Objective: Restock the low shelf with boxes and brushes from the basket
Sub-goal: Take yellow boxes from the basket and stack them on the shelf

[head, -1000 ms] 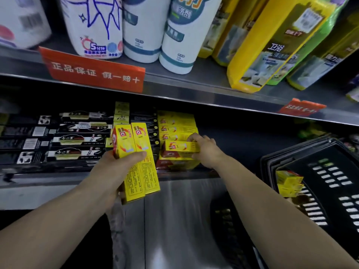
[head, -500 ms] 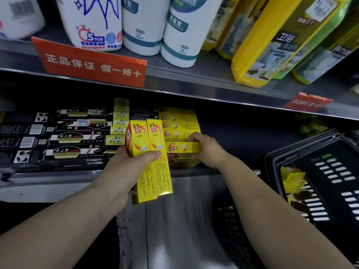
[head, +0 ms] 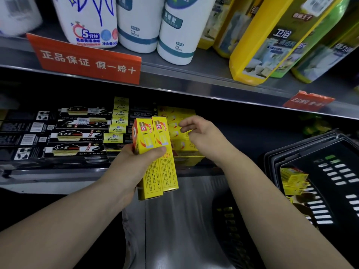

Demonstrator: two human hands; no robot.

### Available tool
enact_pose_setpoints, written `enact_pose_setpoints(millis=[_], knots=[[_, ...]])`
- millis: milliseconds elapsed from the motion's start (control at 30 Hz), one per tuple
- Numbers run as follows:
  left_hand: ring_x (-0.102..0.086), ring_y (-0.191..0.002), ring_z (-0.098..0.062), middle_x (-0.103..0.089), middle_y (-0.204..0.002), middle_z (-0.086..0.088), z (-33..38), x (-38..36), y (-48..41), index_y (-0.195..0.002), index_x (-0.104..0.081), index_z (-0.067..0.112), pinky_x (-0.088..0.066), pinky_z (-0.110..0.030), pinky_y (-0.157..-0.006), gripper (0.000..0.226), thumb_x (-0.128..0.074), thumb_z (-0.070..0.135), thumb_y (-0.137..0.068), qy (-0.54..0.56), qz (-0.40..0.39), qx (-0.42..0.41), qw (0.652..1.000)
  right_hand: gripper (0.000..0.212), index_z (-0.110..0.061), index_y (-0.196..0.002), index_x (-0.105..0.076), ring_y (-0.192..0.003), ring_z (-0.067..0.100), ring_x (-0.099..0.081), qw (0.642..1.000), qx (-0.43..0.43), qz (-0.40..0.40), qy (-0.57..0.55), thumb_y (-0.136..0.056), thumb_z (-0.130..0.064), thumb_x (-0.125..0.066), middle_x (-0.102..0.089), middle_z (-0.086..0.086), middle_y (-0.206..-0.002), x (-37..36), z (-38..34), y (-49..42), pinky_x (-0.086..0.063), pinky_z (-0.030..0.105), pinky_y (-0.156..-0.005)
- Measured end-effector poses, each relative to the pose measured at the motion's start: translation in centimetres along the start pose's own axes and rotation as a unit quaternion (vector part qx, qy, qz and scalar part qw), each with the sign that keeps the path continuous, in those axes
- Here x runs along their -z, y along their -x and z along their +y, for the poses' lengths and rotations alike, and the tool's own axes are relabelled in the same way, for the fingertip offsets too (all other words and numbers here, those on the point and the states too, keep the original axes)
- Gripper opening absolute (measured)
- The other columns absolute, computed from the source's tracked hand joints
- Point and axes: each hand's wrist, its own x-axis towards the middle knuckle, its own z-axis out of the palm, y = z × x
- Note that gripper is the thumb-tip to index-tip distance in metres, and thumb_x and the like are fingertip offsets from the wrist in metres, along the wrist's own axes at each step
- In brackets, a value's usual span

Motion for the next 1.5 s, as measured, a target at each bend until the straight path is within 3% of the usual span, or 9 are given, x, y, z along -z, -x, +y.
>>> enact_pose_setpoints(millis=[67,167,267,467,667,1067,1167,1267,1500], knots=[[-0.069,-0.083,-0.018,-0.073,-0.094,0.000,0.0,-0.3,0.1,-0.107,-0.059,0.023,-0.053,-0.034,-0.068,0.044,-0.078,0.031,-0.068,0.012,-0.005,-0.007,1.000,0.018,-0.026,-0.102,-0.061,-0.100,0.011,-0.057,0.990,-0.053,-0.058,-0.119,-0.089,-0.019,-0.051,-0.064,-0.004,-0.106,-0.9,-0.9,1.2,-0.046,0.020,-0.092],[-0.072,-0.075,-0.013,-0.075,-0.086,0.004,0.2,-0.7,0.6,-0.103,-0.060,0.026,-0.054,-0.028,-0.057,0.057,-0.076,0.044,-0.050,0.031,-0.024,-0.027,0.999,0.067,-0.032,-0.129,-0.047,-0.119,0.018,-0.054,0.972,-0.107,-0.143,-0.155,-0.070,-0.054,-0.067,-0.058,-0.001,-0.128,-2.1,-0.8,3.1,-0.043,0.042,-0.103],[-0.072,-0.076,-0.012,-0.075,-0.086,0.006,0.4,-0.8,1.0,-0.102,-0.060,0.027,-0.055,-0.026,-0.051,0.056,-0.071,0.048,-0.052,0.055,-0.047,-0.029,0.997,0.082,-0.041,-0.131,-0.039,-0.115,0.015,-0.058,0.969,-0.092,-0.174,-0.151,-0.060,-0.041,-0.080,-0.061,-0.006,-0.122,-2.1,-0.4,4.0,-0.048,0.038,-0.099],[-0.064,-0.094,-0.016,-0.067,-0.103,0.001,0.3,-0.9,0.8,-0.105,-0.056,0.026,-0.049,-0.031,-0.065,0.039,-0.069,0.044,-0.073,0.039,-0.002,-0.037,0.999,0.028,-0.019,-0.100,-0.055,-0.067,0.008,-0.062,0.996,-0.078,-0.029,-0.013,-0.076,-0.026,-0.067,-0.065,0.002,-0.085,0.9,0.2,2.0,-0.049,0.022,-0.060],[-0.051,-0.076,-0.003,-0.056,-0.091,0.013,0.0,-0.5,0.0,-0.115,-0.046,0.032,-0.041,-0.027,-0.058,0.039,-0.065,0.043,-0.082,0.057,0.025,-0.035,0.997,0.047,-0.026,-0.139,-0.041,-0.115,0.031,-0.043,0.926,0.028,0.031,0.376,-0.094,-0.032,-0.054,-0.050,0.010,-0.127,4.6,3.5,-2.1,-0.038,0.038,-0.096],[-0.051,-0.076,0.000,-0.057,-0.087,0.016,-0.7,-0.5,-1.4,-0.087,-0.050,0.037,-0.037,-0.024,-0.058,0.016,-0.065,0.042,-0.082,0.019,0.023,-0.039,0.999,0.038,-0.047,-0.132,-0.039,-0.135,0.028,-0.019,0.970,-0.069,-0.128,0.195,-0.094,-0.050,-0.044,-0.028,0.003,-0.141,2.7,5.8,-5.2,-0.020,0.036,-0.109],[-0.053,-0.078,-0.002,-0.060,-0.087,0.014,-0.5,-0.5,-1.6,-0.086,-0.051,0.035,-0.037,-0.024,-0.058,0.017,-0.066,0.042,-0.081,0.022,0.034,-0.038,0.998,0.072,-0.049,-0.136,-0.031,-0.139,0.024,-0.012,0.961,-0.067,-0.151,0.223,-0.074,-0.063,-0.064,-0.020,-0.005,-0.149,3.1,5.7,-5.0,-0.021,0.041,-0.111],[-0.052,-0.077,-0.002,-0.059,-0.086,0.015,-0.6,-0.6,-1.7,-0.084,-0.051,0.035,-0.037,-0.025,-0.060,0.017,-0.066,0.041,-0.081,0.025,0.030,-0.037,0.999,0.096,-0.047,-0.142,-0.021,-0.138,0.022,-0.014,0.941,-0.052,-0.171,0.286,-0.068,-0.043,-0.081,-0.018,-0.005,-0.150,2.8,5.4,-4.8,-0.027,0.040,-0.110],[-0.054,-0.078,-0.003,-0.060,-0.086,0.014,-0.5,-0.5,-1.4,-0.083,-0.050,0.035,-0.037,-0.023,-0.058,0.017,-0.067,0.039,-0.081,0.032,0.024,-0.037,0.999,0.082,-0.047,-0.136,-0.033,-0.137,0.024,-0.021,0.955,-0.049,-0.163,0.243,-0.072,-0.028,-0.081,-0.027,0.004,-0.147,2.9,5.4,-5.0,-0.028,0.037,-0.109]])
